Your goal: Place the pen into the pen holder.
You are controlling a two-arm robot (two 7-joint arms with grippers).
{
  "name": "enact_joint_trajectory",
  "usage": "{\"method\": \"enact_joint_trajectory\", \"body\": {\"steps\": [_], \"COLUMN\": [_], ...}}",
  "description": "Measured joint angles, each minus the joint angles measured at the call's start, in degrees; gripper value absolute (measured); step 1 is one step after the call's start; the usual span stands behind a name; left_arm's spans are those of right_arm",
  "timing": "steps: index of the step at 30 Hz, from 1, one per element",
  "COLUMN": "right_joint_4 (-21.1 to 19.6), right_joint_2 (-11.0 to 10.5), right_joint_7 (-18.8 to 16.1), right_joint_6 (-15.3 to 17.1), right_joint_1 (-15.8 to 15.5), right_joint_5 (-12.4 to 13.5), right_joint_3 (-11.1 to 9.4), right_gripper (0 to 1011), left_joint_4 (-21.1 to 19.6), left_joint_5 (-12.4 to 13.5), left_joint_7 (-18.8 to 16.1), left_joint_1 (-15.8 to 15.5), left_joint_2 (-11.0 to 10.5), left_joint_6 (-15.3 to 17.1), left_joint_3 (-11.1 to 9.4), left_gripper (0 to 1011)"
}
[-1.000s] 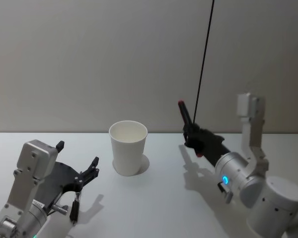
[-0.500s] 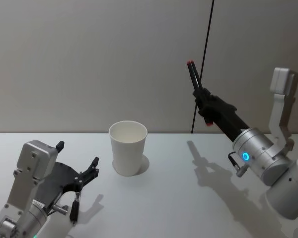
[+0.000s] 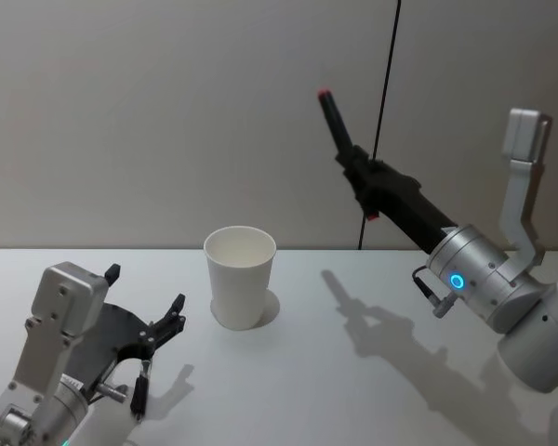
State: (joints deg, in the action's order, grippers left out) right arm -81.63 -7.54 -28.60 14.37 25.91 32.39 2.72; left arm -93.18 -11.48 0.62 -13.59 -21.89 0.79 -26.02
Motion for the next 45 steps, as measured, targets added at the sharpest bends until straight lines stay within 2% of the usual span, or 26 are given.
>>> {"method": "enact_joint_trajectory", "body": {"steps": [9,17,32,45], "right_joint_4": [2.1,4.3,10.1,16.2], "right_joint_2": [-0.1,0.7,3.6,6.2], "right_joint_7": [-2.8,-3.5,-0.7,2.1], "right_joint_6": [-2.0,-5.9,-14.4,-19.6], "right_joint_1": [0.9,1.6,2.6,4.5], "right_joint_5": [0.0,-1.4,-5.6,-8.3], "right_joint_3": [2.3,4.4,8.0,10.6], "right_gripper": [199,199,199,199], "left_joint_4": [0.0,0.0,0.0,0.0], "left_joint_5": [0.0,0.0,0.0,0.0], "left_joint_7": [0.0,0.0,0.0,0.0], "left_joint_1": [0.0,0.0,0.0,0.0], "left_joint_2": [0.0,0.0,0.0,0.0], "left_joint_6": [0.0,0.0,0.0,0.0], "left_joint_3": [0.0,0.0,0.0,0.0], "left_gripper": [1004,1003,1004,1003]}}
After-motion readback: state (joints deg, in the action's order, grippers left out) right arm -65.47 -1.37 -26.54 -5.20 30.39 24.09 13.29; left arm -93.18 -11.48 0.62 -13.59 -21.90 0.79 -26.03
